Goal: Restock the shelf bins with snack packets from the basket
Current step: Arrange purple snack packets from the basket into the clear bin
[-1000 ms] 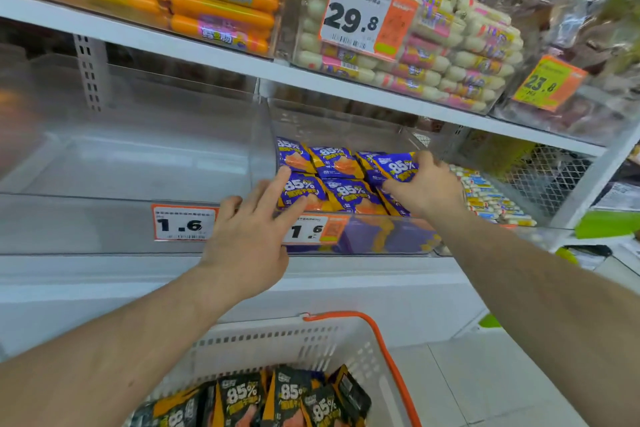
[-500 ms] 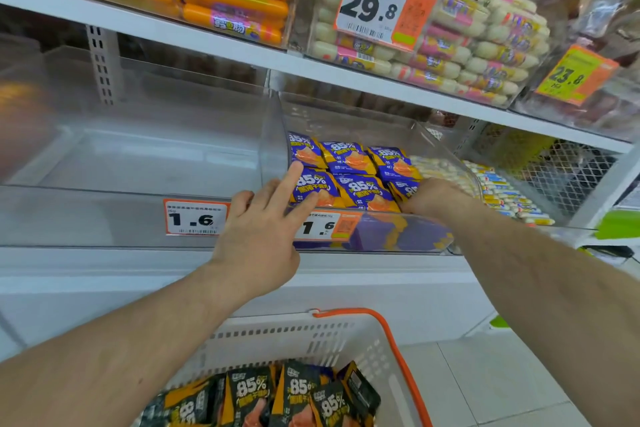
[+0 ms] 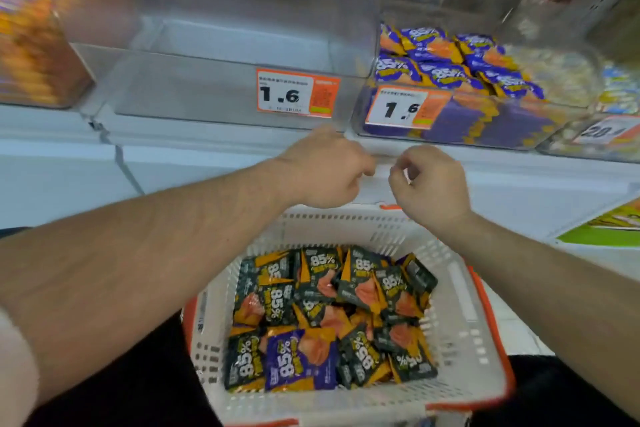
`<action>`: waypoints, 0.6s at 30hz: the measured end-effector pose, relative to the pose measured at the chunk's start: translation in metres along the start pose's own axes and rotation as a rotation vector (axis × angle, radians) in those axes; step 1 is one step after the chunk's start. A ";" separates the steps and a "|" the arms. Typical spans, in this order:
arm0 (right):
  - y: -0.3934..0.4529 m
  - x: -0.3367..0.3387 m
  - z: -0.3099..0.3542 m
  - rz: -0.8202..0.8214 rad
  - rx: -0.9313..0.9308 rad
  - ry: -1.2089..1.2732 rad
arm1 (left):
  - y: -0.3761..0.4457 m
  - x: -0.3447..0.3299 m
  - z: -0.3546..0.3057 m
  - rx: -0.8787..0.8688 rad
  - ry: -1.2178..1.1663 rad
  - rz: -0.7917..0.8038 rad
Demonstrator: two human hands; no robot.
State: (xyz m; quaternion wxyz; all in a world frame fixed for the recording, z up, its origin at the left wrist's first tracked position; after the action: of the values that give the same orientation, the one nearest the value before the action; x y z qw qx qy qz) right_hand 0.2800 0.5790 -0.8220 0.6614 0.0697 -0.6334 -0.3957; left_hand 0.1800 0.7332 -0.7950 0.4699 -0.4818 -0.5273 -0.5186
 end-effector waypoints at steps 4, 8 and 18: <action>-0.062 -0.079 0.040 0.739 -0.202 0.263 | -0.027 -0.016 -0.002 -0.035 0.005 0.340; -0.112 -0.128 0.067 1.150 -0.383 0.368 | -0.046 -0.027 -0.004 -0.057 -0.036 0.417; -0.189 -0.151 0.086 1.407 -0.295 0.033 | -0.053 -0.028 0.007 0.081 -0.124 0.478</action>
State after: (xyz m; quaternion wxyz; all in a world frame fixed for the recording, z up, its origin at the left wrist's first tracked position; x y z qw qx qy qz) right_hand 0.1378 0.5782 -1.0362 0.7717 -0.4389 -0.4582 0.0439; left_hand 0.1304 0.7393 -0.8284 0.5649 -0.6046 -0.4467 -0.3403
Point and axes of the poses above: each hand's wrist, its own y-axis towards the middle knuckle, its own x-axis out of the back of the hand, z = x × y, the point moved 2 cm from there along y, towards the middle knuckle, and after that the axes turned 10 degrees about x, right-handed, at the moved point
